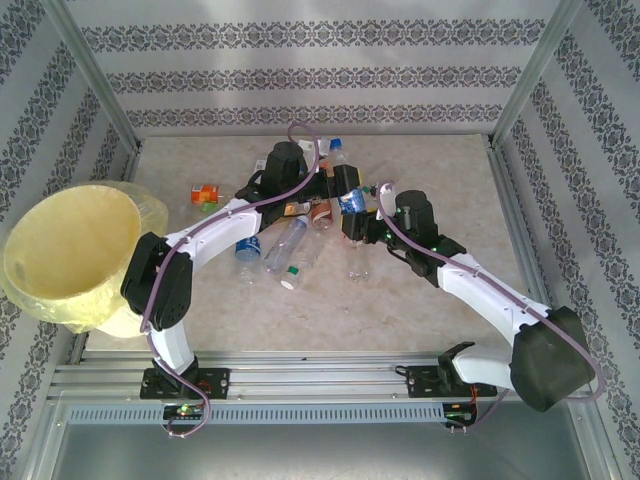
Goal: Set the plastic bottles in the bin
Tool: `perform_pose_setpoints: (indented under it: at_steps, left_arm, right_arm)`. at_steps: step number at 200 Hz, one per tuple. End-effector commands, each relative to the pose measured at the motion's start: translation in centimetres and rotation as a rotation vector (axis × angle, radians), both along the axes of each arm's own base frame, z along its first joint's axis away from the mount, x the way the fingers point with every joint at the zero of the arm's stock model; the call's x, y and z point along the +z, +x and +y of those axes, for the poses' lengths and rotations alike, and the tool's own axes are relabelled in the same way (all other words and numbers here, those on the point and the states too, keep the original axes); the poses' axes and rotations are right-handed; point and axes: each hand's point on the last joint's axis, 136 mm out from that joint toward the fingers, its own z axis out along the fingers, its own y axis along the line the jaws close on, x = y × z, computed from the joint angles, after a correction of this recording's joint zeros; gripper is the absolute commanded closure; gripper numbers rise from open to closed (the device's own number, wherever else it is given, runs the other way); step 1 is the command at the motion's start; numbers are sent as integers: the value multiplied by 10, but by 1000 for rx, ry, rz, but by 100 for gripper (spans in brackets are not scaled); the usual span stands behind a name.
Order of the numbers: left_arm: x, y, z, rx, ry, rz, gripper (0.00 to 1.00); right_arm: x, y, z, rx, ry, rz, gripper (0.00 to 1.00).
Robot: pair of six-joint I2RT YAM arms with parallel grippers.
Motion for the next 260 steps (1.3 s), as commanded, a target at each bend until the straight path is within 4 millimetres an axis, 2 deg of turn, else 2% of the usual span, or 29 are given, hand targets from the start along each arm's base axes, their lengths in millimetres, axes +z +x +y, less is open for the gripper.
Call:
perform_pose_setpoints:
  at_steps: [1,13,26,83,111,127,146,174,208,232,260]
  left_arm:
    - [19,0,-7,-24,-56,-45,31]
    - [20,0,-3,-14,-61,-50,35]
    - [21,2,2,3,-71,-50,38]
    - [11,24,38,154,-50,-15,43]
    - [6,35,72,272,14,4,46]
    - [4,40,98,355,70,12,47]
    - [6,38,126,431,142,6,48]
    - [24,26,163,522,262,-58,47]
    - [65,1,213,650,481,-186,47]
    - [102,-21,254,772,639,-278,47]
    - [147,-47,305,951,819,-374,46]
  right_arm:
    - [29,0,14,66,37,-83,59]
    - [30,-1,15,79,40,-84,56]
    - [32,-4,17,98,41,-86,48]
    - [51,-13,10,105,32,-122,3]
    - [71,-13,-9,17,24,-185,2]
    - [83,-10,-27,-85,10,-240,2]
    - [87,-5,-55,-233,-28,-299,2]
    - [76,1,-95,-443,-47,-302,2]
    - [52,4,-138,-660,-39,-221,2]
    - [43,4,-155,-732,10,-194,2]
    - [38,6,-164,-756,28,-178,2]
